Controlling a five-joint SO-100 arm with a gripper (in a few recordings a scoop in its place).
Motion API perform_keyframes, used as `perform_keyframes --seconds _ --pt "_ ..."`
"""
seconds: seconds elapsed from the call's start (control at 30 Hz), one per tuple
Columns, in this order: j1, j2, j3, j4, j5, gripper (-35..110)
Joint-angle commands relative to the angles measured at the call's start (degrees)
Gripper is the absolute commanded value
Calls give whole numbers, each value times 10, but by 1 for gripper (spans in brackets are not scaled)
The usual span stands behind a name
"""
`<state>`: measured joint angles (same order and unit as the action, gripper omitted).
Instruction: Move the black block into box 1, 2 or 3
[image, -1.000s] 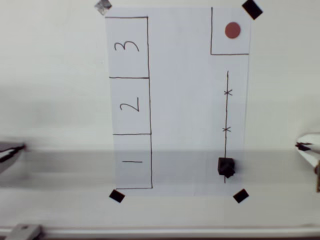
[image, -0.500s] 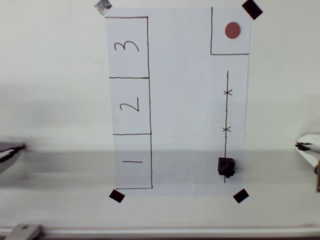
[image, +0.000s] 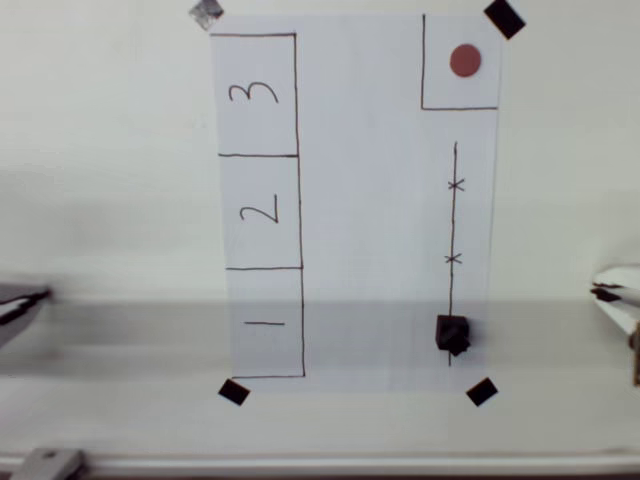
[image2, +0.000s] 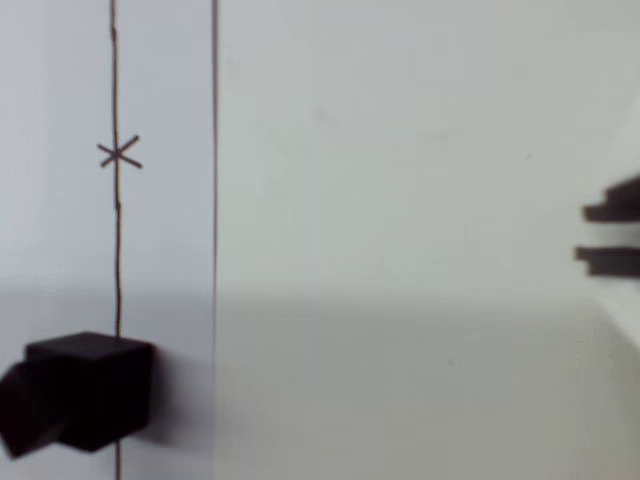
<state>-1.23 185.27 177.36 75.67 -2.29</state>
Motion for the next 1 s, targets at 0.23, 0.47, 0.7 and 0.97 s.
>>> perform_keyframes --seconds 0.23,0.47,0.7,0.97 --pt "-33 -1 1 -9 -52 4" --pt "-54 -105 -96 -9 -11 5" --pt "-72 -236 -210 -18 16 8" --pt "-88 -428 -352 -56 50 12"
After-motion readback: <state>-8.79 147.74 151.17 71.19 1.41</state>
